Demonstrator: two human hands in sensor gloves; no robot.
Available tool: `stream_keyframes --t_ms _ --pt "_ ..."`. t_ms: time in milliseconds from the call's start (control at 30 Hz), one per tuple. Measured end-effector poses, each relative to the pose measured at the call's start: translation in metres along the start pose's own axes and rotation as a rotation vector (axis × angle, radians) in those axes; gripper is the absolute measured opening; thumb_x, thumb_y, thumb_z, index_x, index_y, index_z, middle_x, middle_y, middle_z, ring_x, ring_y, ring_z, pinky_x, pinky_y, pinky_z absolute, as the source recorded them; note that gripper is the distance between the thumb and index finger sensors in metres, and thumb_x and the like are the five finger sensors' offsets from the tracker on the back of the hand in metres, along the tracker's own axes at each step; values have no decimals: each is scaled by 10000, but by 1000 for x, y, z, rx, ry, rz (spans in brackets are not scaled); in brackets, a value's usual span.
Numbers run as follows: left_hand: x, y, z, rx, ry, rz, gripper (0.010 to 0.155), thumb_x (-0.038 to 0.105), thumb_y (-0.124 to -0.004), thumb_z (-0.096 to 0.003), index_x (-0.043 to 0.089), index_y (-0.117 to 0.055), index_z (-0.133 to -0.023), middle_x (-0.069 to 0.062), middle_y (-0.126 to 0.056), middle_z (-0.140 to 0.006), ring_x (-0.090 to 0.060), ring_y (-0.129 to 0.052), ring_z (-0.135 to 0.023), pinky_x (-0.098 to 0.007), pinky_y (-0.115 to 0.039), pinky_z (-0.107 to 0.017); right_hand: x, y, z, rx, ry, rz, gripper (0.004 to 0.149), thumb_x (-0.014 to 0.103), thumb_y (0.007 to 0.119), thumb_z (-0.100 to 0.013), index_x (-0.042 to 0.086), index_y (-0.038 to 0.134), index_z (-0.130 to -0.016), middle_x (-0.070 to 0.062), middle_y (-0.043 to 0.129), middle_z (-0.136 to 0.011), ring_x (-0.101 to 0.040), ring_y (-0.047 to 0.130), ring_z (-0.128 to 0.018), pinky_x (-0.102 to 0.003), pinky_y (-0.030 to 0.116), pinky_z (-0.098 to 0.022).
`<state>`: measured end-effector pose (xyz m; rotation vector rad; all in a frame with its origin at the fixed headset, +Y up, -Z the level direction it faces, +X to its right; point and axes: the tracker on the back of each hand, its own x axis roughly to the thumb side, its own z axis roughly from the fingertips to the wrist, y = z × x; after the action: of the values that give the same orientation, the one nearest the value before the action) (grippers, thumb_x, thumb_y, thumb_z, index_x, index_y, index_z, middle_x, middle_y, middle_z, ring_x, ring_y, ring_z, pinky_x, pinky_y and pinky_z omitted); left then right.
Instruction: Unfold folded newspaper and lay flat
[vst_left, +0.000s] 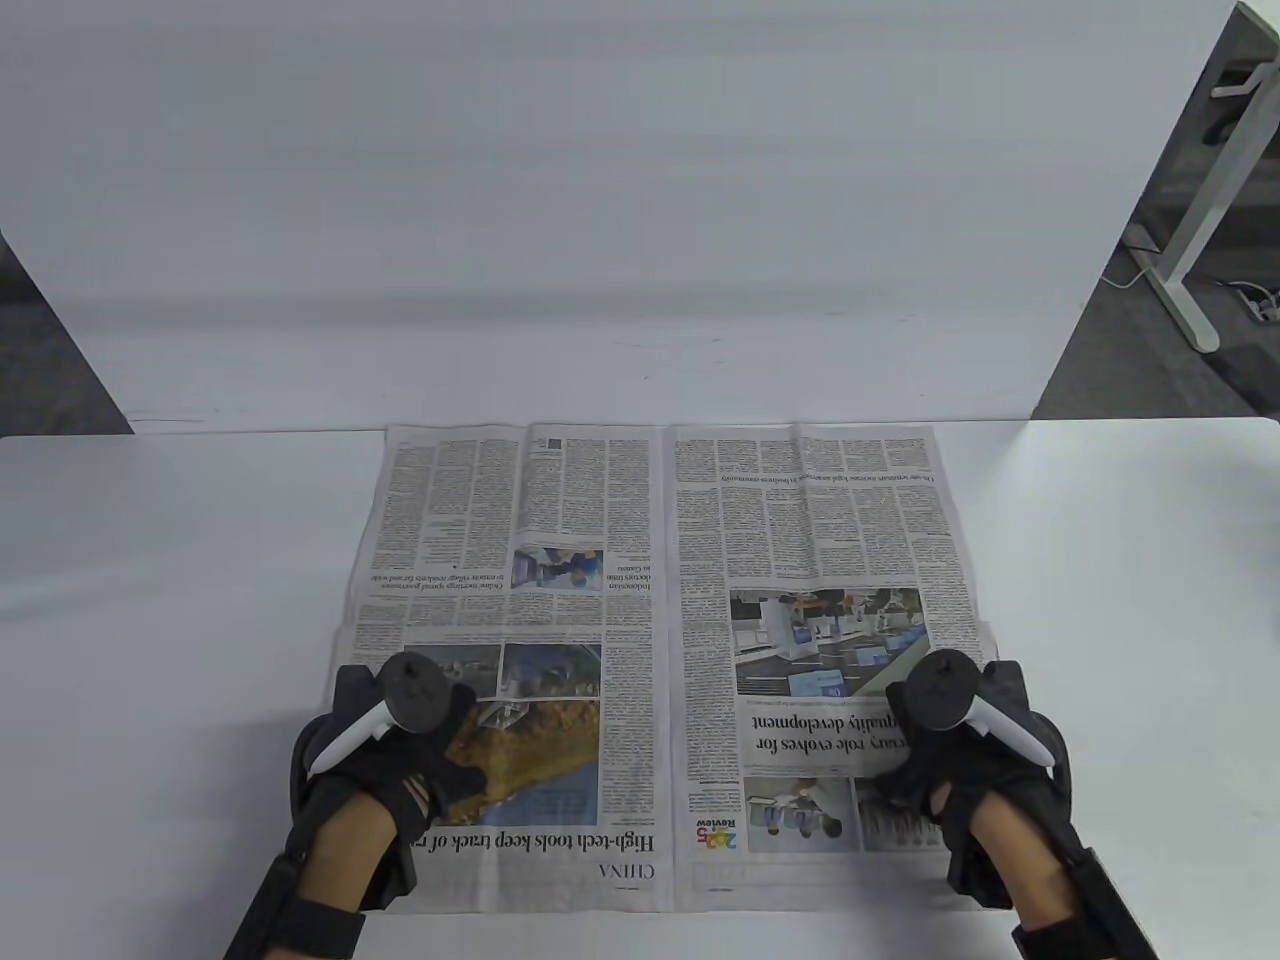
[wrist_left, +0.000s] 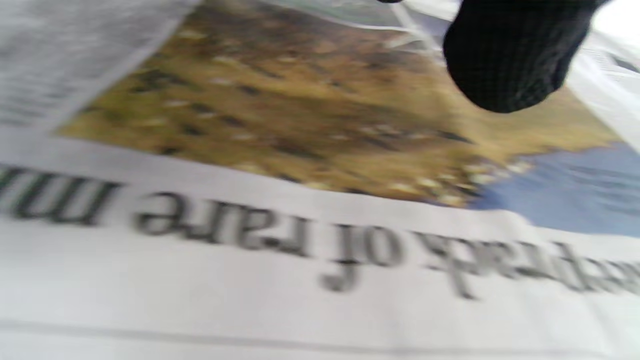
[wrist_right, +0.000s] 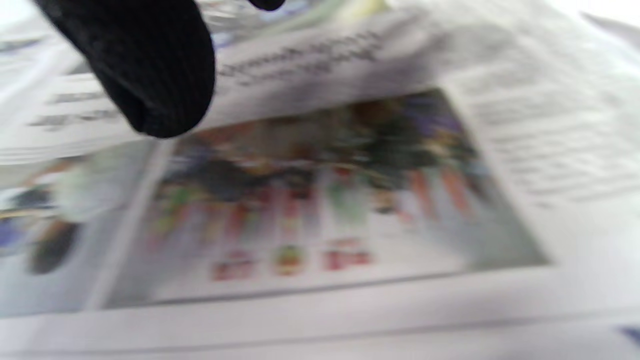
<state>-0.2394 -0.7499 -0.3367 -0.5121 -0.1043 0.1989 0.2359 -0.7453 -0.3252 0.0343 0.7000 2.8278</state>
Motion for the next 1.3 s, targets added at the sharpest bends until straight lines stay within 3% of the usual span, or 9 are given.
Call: stream_keyframes --t_ms 67,200,433,567,933,1300 --pt "29 -4 6 -8 -83 -57 893 541 -824 -444 326 -236 -1081 -141 -62 -1134 -635 -90 -986 -761 -345 -699 32 6 10 -32 -74 33 932 476 900 -415 203 311 -1084 -199 146 -1153 -625 147 -983 -819 351 -610" --pt "82 -19 9 -10 -194 -145 927 593 -809 -428 325 -206 -1078 -144 -53 -1133 -641 -98 -985 -773 -336 -697 93 31 17 32 -160 111 943 503 890 -410 212 297 -1084 -201 134 -1154 -627 143 -984 -838 350 -598" --pt "130 -53 7 -90 -266 -221 970 695 -738 -410 301 -144 -1069 -152 -30 -1123 -669 -116 -962 -803 -314 -674 144 65 14 105 -248 130 1014 565 886 -386 229 221 -1074 -182 119 -1154 -623 125 -980 -857 345 -584" --pt "130 -67 3 -126 -226 -292 996 696 -757 -402 313 -109 -1055 -122 30 -1103 -652 -43 -946 -825 -255 -651 145 75 12 142 -244 210 1030 614 860 -372 248 196 -1070 -172 52 -1132 -619 77 -959 -864 323 -564" --pt "122 -64 3 -132 -235 -265 995 694 -766 -400 330 -107 -1052 -98 36 -1104 -636 -30 -948 -842 -263 -627 129 70 10 165 -217 185 1053 628 903 -350 309 199 -1065 -128 41 -1133 -589 62 -959 -901 358 -502" --pt "58 -50 8 -167 -158 -213 1009 675 -802 -388 362 -92 -1034 -63 70 -1092 -611 16 -947 -841 -232 -629 56 52 13 181 -134 164 1072 650 915 -329 355 179 -1051 -85 23 -1126 -540 44 -968 -894 362 -507"
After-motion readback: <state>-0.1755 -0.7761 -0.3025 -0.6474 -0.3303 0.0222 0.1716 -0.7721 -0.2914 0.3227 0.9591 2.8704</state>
